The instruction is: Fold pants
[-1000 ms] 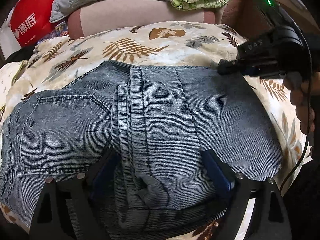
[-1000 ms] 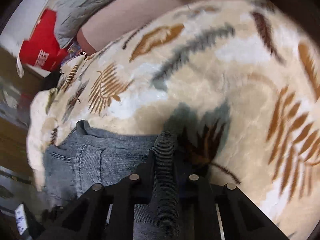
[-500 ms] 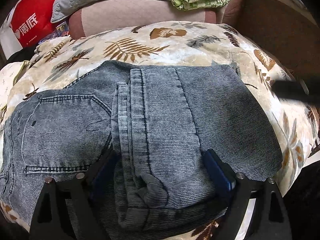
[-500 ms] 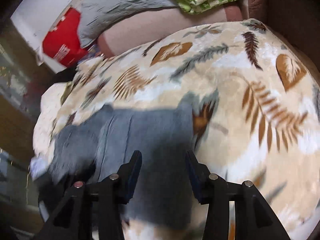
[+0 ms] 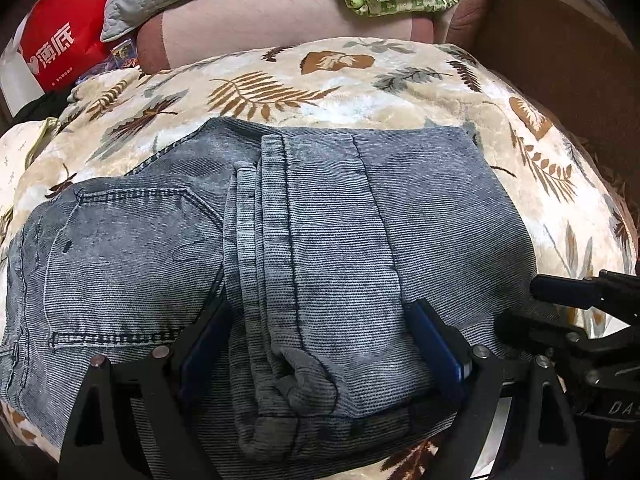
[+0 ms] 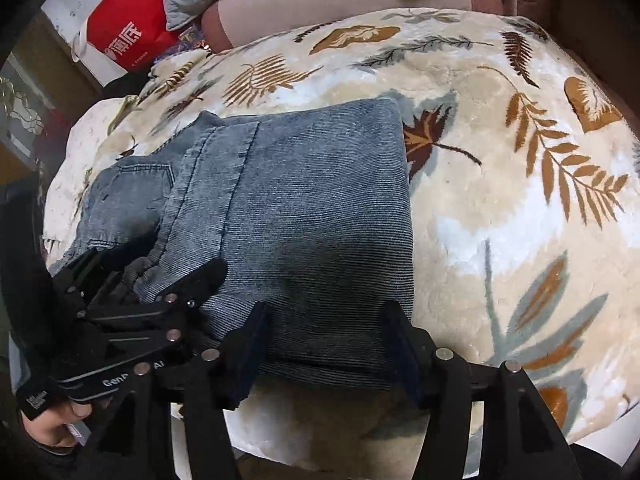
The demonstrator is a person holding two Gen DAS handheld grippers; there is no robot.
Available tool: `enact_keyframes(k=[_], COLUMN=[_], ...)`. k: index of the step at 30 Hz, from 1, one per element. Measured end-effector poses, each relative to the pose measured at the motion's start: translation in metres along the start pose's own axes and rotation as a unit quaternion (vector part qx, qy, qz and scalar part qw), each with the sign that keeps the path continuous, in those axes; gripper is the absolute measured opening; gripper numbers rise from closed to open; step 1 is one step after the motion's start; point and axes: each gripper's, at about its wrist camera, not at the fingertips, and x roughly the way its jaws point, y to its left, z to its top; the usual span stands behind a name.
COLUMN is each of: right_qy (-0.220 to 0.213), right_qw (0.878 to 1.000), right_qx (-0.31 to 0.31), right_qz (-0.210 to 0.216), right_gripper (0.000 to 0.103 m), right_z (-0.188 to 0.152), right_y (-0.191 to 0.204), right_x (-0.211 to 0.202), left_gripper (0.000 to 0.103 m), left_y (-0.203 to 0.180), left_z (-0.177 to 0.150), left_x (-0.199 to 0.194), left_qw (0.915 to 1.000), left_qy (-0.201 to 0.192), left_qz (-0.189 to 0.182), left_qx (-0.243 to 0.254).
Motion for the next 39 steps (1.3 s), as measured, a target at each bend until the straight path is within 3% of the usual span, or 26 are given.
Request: enact_keyframes(k=[12, 17, 20, 23, 24, 26, 30, 33, 35, 37, 39], right_qy=[-0.002, -0.012, -0.013, -0.003, -0.005, 0.006, -0.019, -0.033, -0.035, -0.027, -0.021], right_qw=[1.000, 1.000, 0.999, 0.998, 0.998, 0.998, 0.995, 0.994, 0.987, 0.978, 0.975], right_qx=[-0.006, 0.007, 0.022, 0.029, 0.029, 0.038, 0.054, 0.073, 0.106, 0.126, 0.135], right_qz=[-0.010, 0.002, 0.037, 0.051, 0.051, 0.055, 0.079, 0.073, 0.114, 0.161, 0.173], right_gripper=[0.070, 0.069, 0.069, 0.070, 0.070, 0.069, 0.069, 0.069, 0.069, 0.069, 0.069], right_z=[-0.003, -0.002, -0.007, -0.015, -0.014, -0.006, 0.020, 0.052, 0.079, 0.098, 0.114], right_y=[0.007, 0.005, 0.002, -0.006, -0.007, -0.007, -0.017, -0.031, -0.044, -0.047, -0.051], right_x=[0.004, -0.011, -0.018, -0.004, -0.004, -0.009, -0.029, -0.028, -0.019, -0.006, 0.013], left_gripper=[0.090, 0.090, 0.090, 0.090, 0.091, 0.091, 0.091, 0.091, 0.091, 0.092, 0.094], left_y=[0.001, 0.015, 0.023, 0.020, 0.018, 0.016, 0.010, 0.004, 0.005, 0.007, 0.007], left_z=[0.000, 0.003, 0.001, -0.006, -0.009, -0.008, -0.002, -0.003, -0.008, -0.012, -0.012], left_x=[-0.001, -0.023, -0.036, -0.010, -0.009, -0.019, -0.041, -0.026, -0.011, -0.011, -0.012], left_qw=[1.0000, 0.9991, 0.9986, 0.9993, 0.9990, 0.9989, 0.9980, 0.9988, 0.9991, 0.9991, 0.9990], left_qy=[0.000, -0.021, -0.040, 0.010, 0.001, -0.010, -0.055, -0.033, -0.011, -0.026, -0.026], left_qz=[-0.002, -0.011, 0.003, 0.036, 0.043, 0.045, 0.031, 0.030, 0.032, 0.028, 0.027], left_qx=[-0.001, -0.034, -0.035, -0.006, 0.007, 0.003, 0.005, 0.022, 0.024, 0.019, 0.024])
